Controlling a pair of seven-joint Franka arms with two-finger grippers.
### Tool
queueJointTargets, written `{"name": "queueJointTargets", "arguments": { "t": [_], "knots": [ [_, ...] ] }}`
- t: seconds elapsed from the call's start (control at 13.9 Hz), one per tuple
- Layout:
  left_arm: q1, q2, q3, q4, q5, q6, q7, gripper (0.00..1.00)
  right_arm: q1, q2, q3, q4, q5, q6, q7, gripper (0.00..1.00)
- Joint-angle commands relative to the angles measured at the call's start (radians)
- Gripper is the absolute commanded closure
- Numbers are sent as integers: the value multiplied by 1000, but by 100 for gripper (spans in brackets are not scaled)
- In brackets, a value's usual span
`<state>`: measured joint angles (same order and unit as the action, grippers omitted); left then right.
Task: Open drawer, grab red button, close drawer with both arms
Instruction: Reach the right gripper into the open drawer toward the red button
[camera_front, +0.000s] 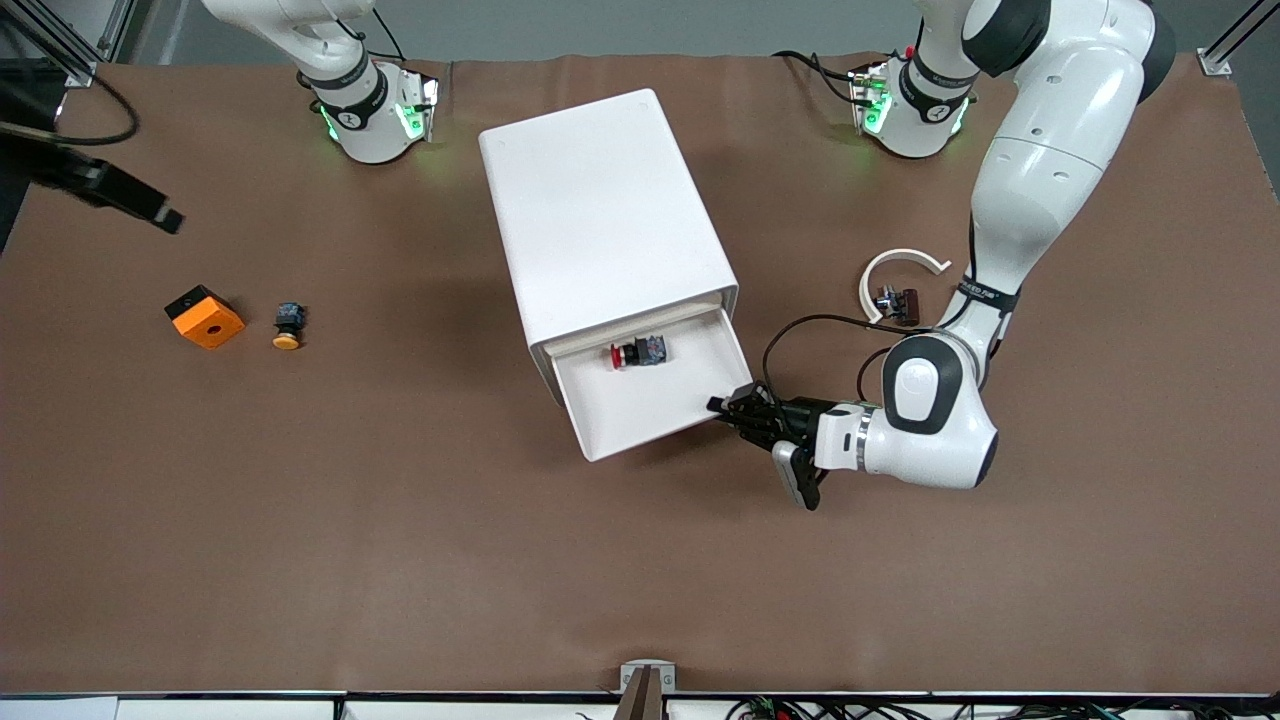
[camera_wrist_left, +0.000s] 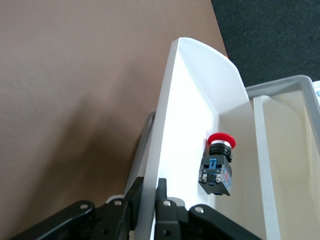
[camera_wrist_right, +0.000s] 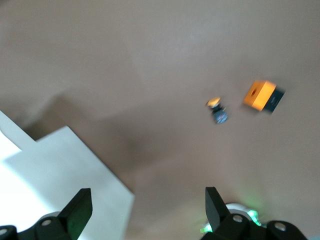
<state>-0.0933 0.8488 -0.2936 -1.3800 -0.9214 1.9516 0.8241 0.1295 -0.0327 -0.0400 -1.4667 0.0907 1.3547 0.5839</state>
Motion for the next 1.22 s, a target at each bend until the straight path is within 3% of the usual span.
{"name": "queueJointTargets", "arguments": {
  "t": [0.0,0.14,0.29,0.43,0.72,0.79,1.01,1.15],
  "knots": [
    [6,29,28,29,9,174,30,87,100,62,-6,66,1,-9,338,0],
    [3,44,28,41,9,249,32,87,162,140,-6,144,27,-9,564,0],
    [-6,47,28,42,9,332,17,87,212,251,-6,277,96,-6,797,0],
    [-38,50,27,39,-14,410,10,87,260,376,-3,418,110,-8,965,0],
    [-68,56,21,42,-20,521,10,86,326,508,-3,525,113,39,1187,0],
    [-72,56,21,42,-20,523,10,78,343,534,-3,529,113,78,1229,0],
    [-71,56,21,42,-62,523,15,0,390,670,-6,610,113,191,1434,0],
    [-69,55,21,41,-65,523,15,0,415,721,-9,637,112,230,1504,0]
  ]
}}
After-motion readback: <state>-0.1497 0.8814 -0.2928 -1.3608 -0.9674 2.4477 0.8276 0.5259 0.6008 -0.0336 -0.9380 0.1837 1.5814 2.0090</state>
